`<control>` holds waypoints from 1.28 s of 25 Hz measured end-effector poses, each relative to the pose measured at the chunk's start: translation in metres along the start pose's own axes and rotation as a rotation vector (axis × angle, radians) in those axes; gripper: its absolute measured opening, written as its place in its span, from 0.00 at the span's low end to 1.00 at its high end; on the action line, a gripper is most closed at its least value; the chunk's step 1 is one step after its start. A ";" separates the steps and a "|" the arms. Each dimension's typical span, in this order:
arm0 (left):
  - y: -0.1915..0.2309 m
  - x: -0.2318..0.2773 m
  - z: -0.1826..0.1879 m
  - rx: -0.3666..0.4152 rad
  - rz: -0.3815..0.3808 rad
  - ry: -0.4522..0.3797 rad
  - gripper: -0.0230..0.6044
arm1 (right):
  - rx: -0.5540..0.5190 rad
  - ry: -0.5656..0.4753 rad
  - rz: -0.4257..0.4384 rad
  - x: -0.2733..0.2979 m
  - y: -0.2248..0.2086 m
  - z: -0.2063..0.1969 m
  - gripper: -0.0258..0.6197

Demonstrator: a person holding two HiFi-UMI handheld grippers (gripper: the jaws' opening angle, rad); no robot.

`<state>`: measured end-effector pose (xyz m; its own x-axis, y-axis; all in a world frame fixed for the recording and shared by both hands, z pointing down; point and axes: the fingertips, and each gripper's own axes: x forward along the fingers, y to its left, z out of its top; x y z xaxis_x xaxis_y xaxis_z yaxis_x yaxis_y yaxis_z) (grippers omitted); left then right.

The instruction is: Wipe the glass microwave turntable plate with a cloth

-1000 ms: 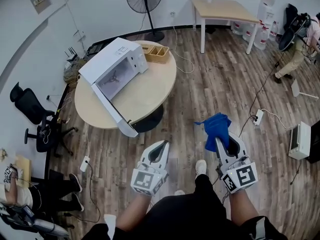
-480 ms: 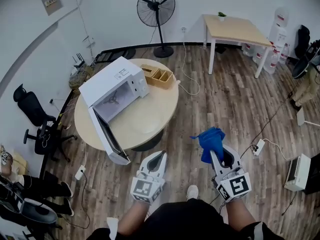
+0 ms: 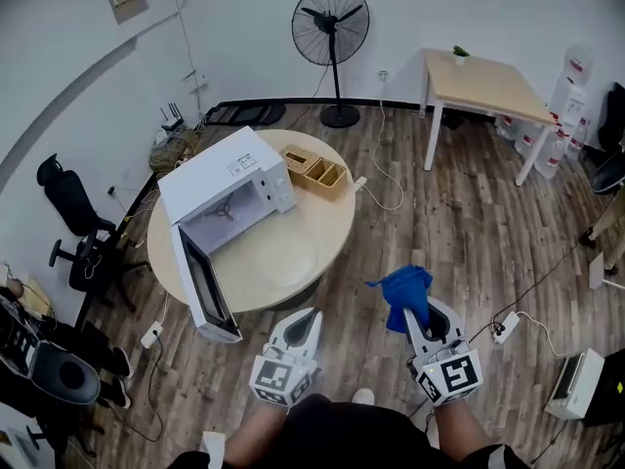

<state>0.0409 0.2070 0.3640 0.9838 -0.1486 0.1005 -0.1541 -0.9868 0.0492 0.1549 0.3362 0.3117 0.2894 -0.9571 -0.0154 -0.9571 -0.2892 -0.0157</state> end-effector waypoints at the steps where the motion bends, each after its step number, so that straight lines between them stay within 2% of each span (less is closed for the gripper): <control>1: 0.005 0.003 0.001 -0.002 0.010 -0.005 0.05 | -0.004 -0.002 0.014 0.009 -0.001 0.001 0.15; 9: 0.067 0.034 0.018 0.046 0.107 -0.051 0.05 | -0.042 -0.034 0.115 0.100 -0.003 0.012 0.15; 21: 0.196 0.069 0.029 0.049 0.204 -0.047 0.05 | -0.047 -0.026 0.227 0.249 0.024 0.013 0.15; 27: 0.239 0.071 0.031 0.029 0.230 -0.044 0.05 | -0.048 -0.006 0.262 0.298 0.041 0.005 0.15; 32: 0.262 0.066 0.032 0.013 0.251 -0.041 0.05 | -0.039 0.012 0.252 0.322 0.049 -0.008 0.15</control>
<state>0.0681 -0.0634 0.3517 0.9178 -0.3912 0.0675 -0.3930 -0.9194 0.0152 0.2014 0.0140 0.3136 0.0420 -0.9991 -0.0023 -0.9988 -0.0421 0.0260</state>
